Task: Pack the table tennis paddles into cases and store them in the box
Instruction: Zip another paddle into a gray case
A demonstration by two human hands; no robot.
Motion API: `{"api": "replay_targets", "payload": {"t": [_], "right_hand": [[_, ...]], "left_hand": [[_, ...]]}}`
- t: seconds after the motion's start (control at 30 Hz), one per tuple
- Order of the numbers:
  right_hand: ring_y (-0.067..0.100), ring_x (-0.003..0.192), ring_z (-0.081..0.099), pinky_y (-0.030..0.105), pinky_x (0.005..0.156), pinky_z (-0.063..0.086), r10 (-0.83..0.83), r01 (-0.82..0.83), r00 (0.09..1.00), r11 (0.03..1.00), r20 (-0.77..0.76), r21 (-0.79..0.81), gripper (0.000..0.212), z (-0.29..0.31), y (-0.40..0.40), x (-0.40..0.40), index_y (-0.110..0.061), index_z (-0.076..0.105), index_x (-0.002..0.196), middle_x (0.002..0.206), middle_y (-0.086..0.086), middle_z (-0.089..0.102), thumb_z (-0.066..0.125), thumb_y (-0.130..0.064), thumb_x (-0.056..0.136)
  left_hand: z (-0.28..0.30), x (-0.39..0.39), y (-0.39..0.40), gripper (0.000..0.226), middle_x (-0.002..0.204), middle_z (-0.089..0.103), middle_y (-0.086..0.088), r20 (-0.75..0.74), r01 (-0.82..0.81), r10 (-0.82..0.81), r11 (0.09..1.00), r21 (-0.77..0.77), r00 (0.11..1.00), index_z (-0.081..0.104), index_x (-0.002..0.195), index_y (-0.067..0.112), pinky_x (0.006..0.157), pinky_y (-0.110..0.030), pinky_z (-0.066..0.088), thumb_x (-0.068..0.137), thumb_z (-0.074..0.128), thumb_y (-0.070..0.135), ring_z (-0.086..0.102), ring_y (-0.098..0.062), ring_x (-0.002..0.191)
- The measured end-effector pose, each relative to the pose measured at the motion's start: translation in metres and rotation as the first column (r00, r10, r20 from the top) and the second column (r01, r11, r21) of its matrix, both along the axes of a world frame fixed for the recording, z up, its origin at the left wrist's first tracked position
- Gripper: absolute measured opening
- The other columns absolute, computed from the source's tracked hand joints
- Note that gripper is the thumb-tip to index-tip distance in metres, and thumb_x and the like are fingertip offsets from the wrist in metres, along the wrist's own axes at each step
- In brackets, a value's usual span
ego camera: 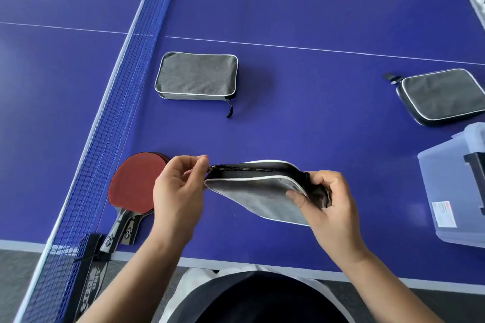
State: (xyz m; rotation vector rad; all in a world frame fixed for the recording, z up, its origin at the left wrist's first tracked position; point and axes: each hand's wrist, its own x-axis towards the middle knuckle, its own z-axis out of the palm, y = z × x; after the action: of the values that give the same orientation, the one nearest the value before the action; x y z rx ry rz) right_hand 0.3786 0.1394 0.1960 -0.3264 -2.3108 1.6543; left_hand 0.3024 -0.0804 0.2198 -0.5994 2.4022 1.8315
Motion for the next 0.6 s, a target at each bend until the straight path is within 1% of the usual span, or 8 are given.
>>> {"api": "replay_targets", "payload": {"t": [0.03, 0.13, 0.2, 0.27, 0.33, 0.4, 0.5, 0.6], "right_hand": [[-0.001, 0.090, 0.062, 0.007, 0.076, 0.044, 0.008, -0.009, 1.000, 0.999, 0.020, 0.044, 0.045, 0.001, 0.001, 0.001, -0.033, 0.050, 0.094, 0.100, -0.027, 0.064, 0.082, -0.009, 0.073], [-0.004, 0.096, 0.060, 0.009, 0.080, 0.045, 0.043, -0.044, 0.999, 0.943, 0.011, 0.331, 0.052, 0.010, 0.001, -0.004, -0.026, 0.056, 0.113, 0.106, -0.026, 0.062, 0.086, -0.015, 0.071], [0.008, 0.102, 0.061, 0.024, 0.091, 0.049, 0.131, -0.088, 0.991, 0.832, -0.041, 0.547, 0.051, 0.017, 0.000, -0.011, -0.020, 0.062, 0.118, 0.113, -0.013, 0.065, 0.086, -0.022, 0.073], [0.014, 0.104, 0.062, 0.038, 0.100, 0.045, 0.233, -0.160, 0.972, 0.737, -0.026, 0.656, 0.046, 0.022, -0.005, -0.020, -0.017, 0.066, 0.117, 0.114, -0.008, 0.067, 0.084, -0.025, 0.076], [0.017, 0.100, 0.064, 0.040, 0.094, 0.048, 0.309, -0.230, 0.951, 0.705, 0.001, 0.671, 0.039, 0.023, -0.011, -0.026, -0.015, 0.068, 0.115, 0.111, -0.007, 0.069, 0.079, -0.028, 0.080], [0.017, 0.098, 0.064, 0.038, 0.085, 0.052, 0.354, -0.297, 0.934, 0.716, 0.037, 0.632, 0.037, 0.021, -0.015, -0.028, -0.014, 0.068, 0.116, 0.109, -0.006, 0.069, 0.076, -0.028, 0.084], [0.013, 0.095, 0.062, 0.036, 0.081, 0.052, 0.355, -0.313, 0.934, 0.763, 0.037, 0.565, 0.026, 0.021, -0.014, -0.027, -0.016, 0.069, 0.113, 0.105, -0.009, 0.068, 0.072, -0.025, 0.088], [0.010, 0.092, 0.061, 0.032, 0.080, 0.052, 0.302, -0.262, 0.953, 0.800, 0.014, 0.540, 0.020, 0.021, -0.010, -0.023, -0.017, 0.070, 0.107, 0.100, -0.011, 0.067, 0.074, -0.018, 0.087]], "left_hand": [[0.002, 0.001, 0.001, 0.015, 0.076, 0.072, 0.001, -0.023, 0.023, -0.023, 0.999, -0.032, 0.999, 0.068, 0.083, 0.021, 0.073, -0.042, 0.057, 0.091, 0.069, 0.033, 0.065, -0.014, 0.070], [0.015, 0.006, 0.007, 0.014, 0.076, 0.071, 0.006, -0.106, 0.094, -0.111, 0.984, -0.154, 0.988, 0.067, 0.083, 0.019, 0.062, -0.016, 0.045, 0.091, 0.069, 0.030, 0.062, -0.007, 0.066], [0.024, 0.009, 0.014, 0.012, 0.072, 0.069, 0.013, -0.141, 0.134, -0.164, 0.970, -0.204, 0.976, 0.066, 0.082, 0.019, 0.053, -0.012, 0.040, 0.091, 0.069, 0.026, 0.059, -0.008, 0.059], [0.029, 0.015, 0.023, 0.011, 0.068, 0.066, 0.017, -0.159, 0.194, -0.234, 0.953, -0.232, 0.959, 0.066, 0.080, 0.026, 0.051, -0.009, 0.038, 0.091, 0.068, 0.025, 0.058, -0.002, 0.056], [0.030, 0.022, 0.033, 0.013, 0.077, 0.068, 0.017, -0.178, 0.260, -0.317, 0.924, -0.281, 0.932, 0.065, 0.081, 0.032, 0.058, -0.009, 0.041, 0.092, 0.068, 0.025, 0.064, 0.002, 0.071], [0.030, 0.026, 0.039, 0.012, 0.085, 0.069, 0.016, -0.197, 0.292, -0.358, 0.909, -0.298, 0.913, 0.066, 0.083, 0.032, 0.064, -0.011, 0.045, 0.091, 0.069, 0.023, 0.065, -0.001, 0.081], [0.028, 0.024, 0.037, 0.010, 0.090, 0.069, 0.016, -0.184, 0.280, -0.328, 0.928, -0.244, 0.927, 0.067, 0.084, 0.030, 0.067, -0.008, 0.045, 0.091, 0.068, 0.023, 0.065, 0.001, 0.081], [0.021, 0.021, 0.031, 0.009, 0.092, 0.070, 0.014, -0.102, 0.250, -0.269, 0.953, -0.171, 0.958, 0.066, 0.083, 0.032, 0.061, -0.010, 0.043, 0.090, 0.068, 0.028, 0.065, 0.000, 0.069]]}}
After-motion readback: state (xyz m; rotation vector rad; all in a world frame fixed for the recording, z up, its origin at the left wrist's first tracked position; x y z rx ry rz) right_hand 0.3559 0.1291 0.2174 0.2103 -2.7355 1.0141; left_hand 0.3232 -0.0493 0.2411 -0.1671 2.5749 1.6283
